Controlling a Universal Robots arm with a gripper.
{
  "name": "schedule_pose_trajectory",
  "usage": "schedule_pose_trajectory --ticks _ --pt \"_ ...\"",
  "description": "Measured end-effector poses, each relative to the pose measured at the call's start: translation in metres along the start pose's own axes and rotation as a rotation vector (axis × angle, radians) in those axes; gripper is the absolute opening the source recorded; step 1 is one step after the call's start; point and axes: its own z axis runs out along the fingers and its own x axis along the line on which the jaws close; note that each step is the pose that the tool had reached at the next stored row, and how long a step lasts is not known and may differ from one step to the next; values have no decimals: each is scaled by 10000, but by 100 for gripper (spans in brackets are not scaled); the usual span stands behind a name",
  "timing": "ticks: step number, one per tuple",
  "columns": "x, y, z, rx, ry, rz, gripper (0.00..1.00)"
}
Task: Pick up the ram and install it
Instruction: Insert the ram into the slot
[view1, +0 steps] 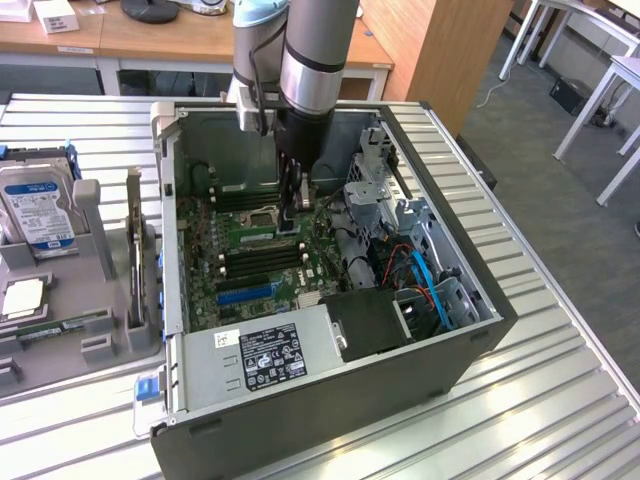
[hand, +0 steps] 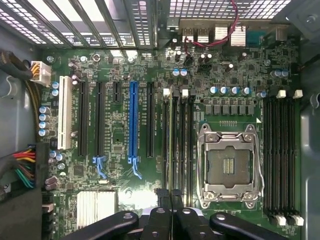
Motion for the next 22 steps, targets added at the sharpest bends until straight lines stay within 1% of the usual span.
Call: schedule_pose_trajectory --ticks 6,22 --pt "0 -2 44 0 0 0 11" --pt "1 -10 214 0 0 0 11"
